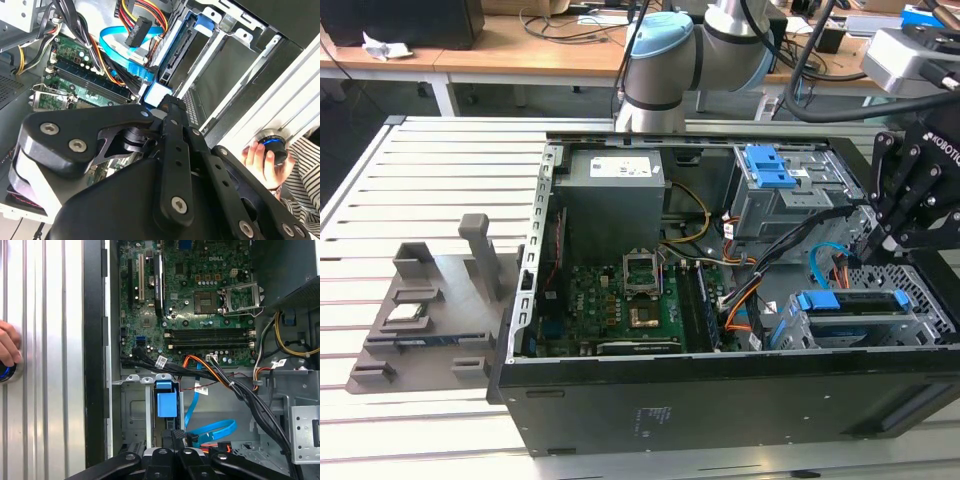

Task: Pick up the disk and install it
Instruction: 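Insert the disk into the insertion slot, then insert the first disk wire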

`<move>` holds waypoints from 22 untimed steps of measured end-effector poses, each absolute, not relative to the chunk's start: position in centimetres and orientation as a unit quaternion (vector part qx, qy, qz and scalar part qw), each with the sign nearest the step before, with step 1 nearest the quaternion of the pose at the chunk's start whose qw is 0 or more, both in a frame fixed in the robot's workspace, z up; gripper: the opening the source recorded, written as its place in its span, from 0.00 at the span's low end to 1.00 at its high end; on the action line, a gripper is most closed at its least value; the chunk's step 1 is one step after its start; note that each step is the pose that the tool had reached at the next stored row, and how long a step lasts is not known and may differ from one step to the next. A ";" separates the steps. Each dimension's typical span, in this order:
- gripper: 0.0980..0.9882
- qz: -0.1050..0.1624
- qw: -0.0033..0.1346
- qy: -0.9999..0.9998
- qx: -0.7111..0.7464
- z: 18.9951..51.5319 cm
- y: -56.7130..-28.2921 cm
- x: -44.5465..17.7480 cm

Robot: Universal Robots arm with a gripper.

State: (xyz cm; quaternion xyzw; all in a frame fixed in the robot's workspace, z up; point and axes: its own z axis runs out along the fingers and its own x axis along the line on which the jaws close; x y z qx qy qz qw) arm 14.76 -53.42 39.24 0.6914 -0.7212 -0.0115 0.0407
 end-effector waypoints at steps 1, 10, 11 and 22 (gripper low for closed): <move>0.01 -0.011 0.041 -0.721 0.691 39.2 -53.4 14.8; 0.01 -0.011 0.041 -0.721 0.691 39.2 -52.4 15.8; 0.01 -0.011 0.041 -0.721 0.691 39.2 -52.1 16.0; 0.08 0.002 0.054 -0.721 0.691 36.6 -48.5 17.9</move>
